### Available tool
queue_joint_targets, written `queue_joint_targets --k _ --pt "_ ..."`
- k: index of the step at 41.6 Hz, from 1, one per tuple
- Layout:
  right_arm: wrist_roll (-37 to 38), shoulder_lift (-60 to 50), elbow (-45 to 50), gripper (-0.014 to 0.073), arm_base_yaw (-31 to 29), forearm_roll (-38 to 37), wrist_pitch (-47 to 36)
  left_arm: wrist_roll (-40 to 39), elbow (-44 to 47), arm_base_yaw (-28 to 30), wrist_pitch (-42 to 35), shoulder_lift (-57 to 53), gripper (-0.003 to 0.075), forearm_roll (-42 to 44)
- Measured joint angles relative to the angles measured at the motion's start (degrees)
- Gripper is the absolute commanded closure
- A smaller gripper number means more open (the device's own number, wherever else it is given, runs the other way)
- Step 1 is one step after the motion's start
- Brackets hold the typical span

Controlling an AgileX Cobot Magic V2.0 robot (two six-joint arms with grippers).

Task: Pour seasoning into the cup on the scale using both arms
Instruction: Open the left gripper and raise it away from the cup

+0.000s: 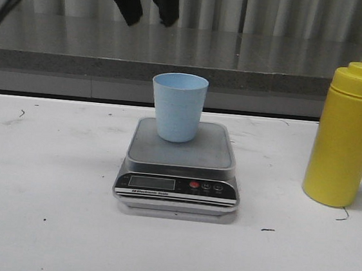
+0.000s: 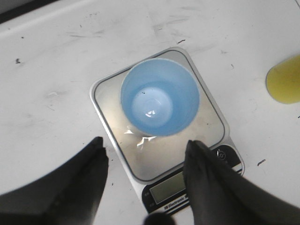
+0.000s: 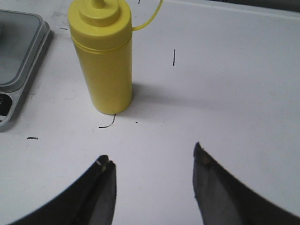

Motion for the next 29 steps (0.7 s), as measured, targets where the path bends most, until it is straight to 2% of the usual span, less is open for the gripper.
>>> queue_joint_targets --k 14,29 --pt "0.00 0.00 0.00 0.0189 0.00 0.00 0.00 0.17 23.06 0.00 -7.52 -24.11 0.0377 5.27" --pt "0.00 0.00 0.00 0.0189 0.00 0.00 0.00 0.26 41.68 0.00 -8.87 -47.91 0.0377 7.32"
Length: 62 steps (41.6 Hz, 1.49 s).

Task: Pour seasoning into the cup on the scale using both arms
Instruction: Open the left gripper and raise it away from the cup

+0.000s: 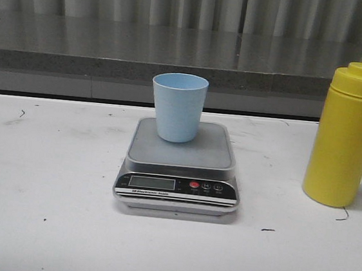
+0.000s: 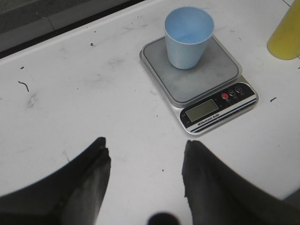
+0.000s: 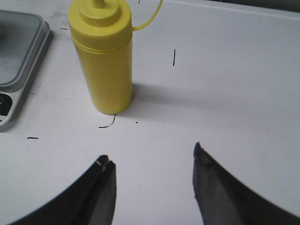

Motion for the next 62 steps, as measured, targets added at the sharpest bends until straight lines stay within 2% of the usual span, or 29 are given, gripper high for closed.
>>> queue_joint_targets --k 15,38,41,47,53,62 --pt "0.00 0.00 0.00 0.0189 0.00 0.00 0.00 0.00 9.79 0.00 0.15 -17.98 0.0377 -0.53" --pt "0.00 0.00 0.00 0.0186 0.00 0.00 0.00 0.00 10.29 0.00 0.39 -19.56 0.0377 -3.00" --pt "0.00 0.00 0.00 0.0162 0.00 0.00 0.00 0.00 10.29 0.00 0.39 -19.56 0.0377 -3.00" --pt "0.00 0.59 0.00 -0.0015 0.00 0.00 0.00 0.00 10.29 0.00 0.39 -19.56 0.0377 -3.00" --pt "0.00 3.25 0.00 -0.0002 1.03 0.00 -1.04 0.00 10.29 0.00 0.39 -19.56 0.0377 -3.00" --pt "0.00 11.29 0.13 -0.0002 7.65 1.28 -6.21 0.00 10.29 0.00 0.39 -19.56 0.0377 -3.00"
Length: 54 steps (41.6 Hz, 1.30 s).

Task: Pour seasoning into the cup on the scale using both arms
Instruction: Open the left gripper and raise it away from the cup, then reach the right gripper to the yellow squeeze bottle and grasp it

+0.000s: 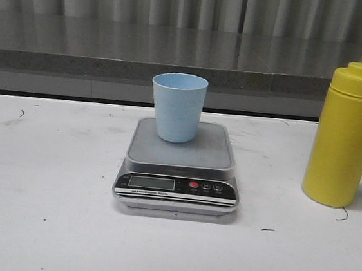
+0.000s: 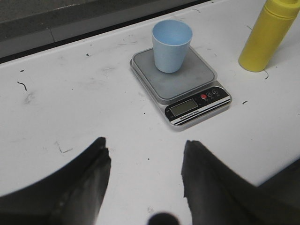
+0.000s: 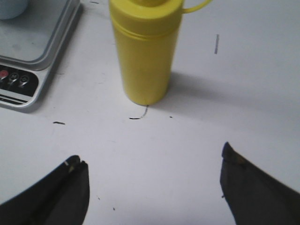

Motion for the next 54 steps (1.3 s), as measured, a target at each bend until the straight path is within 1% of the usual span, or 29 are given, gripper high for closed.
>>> queue_joint_targets --k 3,8,15,19,21,30,34,38,41,48,54 --pt "0.00 2.46 1.71 -0.0002 1.20 0.53 -5.84 0.00 0.00 0.00 0.00 0.00 0.0377 0.00" --pt "0.10 5.06 8.02 -0.0002 1.47 1.71 -19.73 0.00 0.00 0.00 0.00 0.00 0.0377 0.00" --pt "0.10 9.22 18.73 -0.0002 1.47 2.00 -43.67 0.00 0.00 0.00 0.00 0.00 0.0377 -0.05" --pt "0.10 13.64 22.31 -0.0002 1.47 2.14 -56.93 0.00 0.00 0.00 0.00 0.00 0.0377 -0.14" --pt "0.10 16.31 22.87 -0.0002 1.47 2.14 -61.82 0.00 0.00 0.00 0.00 0.00 0.0377 -0.14" --pt "0.10 29.80 23.03 -0.0002 1.47 2.14 -77.65 0.00 0.00 0.00 0.00 0.00 0.0377 -0.14" --pt "0.22 35.52 23.03 -0.0002 1.47 2.18 -86.03 0.00 0.00 0.00 0.00 0.00 0.0377 -0.14" --pt "1.26 40.43 23.03 -0.0002 1.47 2.60 -92.63 0.00 0.00 0.00 0.00 0.00 0.0377 -0.14" --pt "2.32 43.91 22.68 -0.0002 1.47 3.27 -95.53 0.00 0.00 0.00 0.00 0.00 0.0377 -0.14" --pt "2.93 50.47 20.38 -0.0002 1.47 4.46 -96.61 0.00 0.00 0.00 0.00 0.00 0.0377 -0.14" --pt "3.16 53.57 17.93 -0.0002 1.47 4.57 -96.90 0.00 0.00 0.00 0.00 0.00 0.0377 -0.14"
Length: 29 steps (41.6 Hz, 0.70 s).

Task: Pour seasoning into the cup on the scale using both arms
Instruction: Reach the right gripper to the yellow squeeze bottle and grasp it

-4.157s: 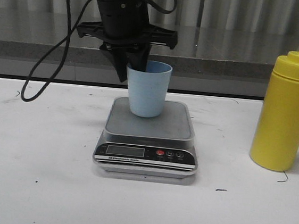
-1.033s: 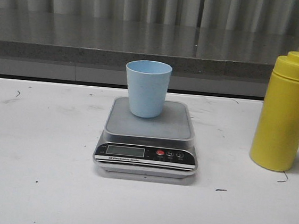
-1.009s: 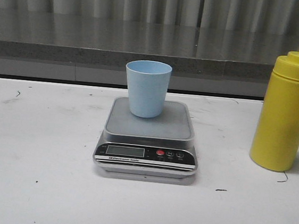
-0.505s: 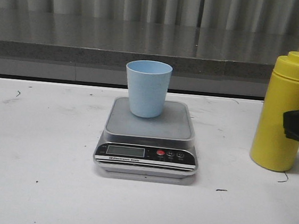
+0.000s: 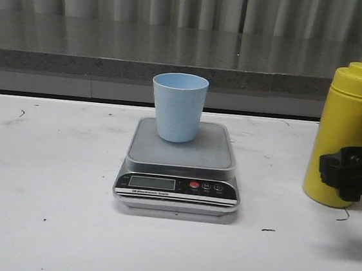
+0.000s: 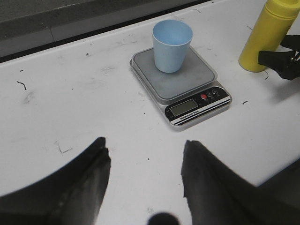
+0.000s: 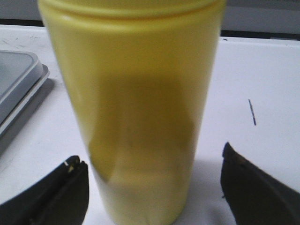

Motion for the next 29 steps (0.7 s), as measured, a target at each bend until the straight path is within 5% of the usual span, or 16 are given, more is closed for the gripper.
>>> queue_joint_targets --k 17,29 --pt "0.00 6.08 -8.83 0.0007 0.00 -0.39 -0.27 0.00 0.00 0.00 0.00 0.00 0.0377 0.00" --pt "0.00 6.77 -9.22 0.0275 0.00 -0.48 -0.27 0.00 0.00 0.00 0.00 0.00 0.0377 0.00"
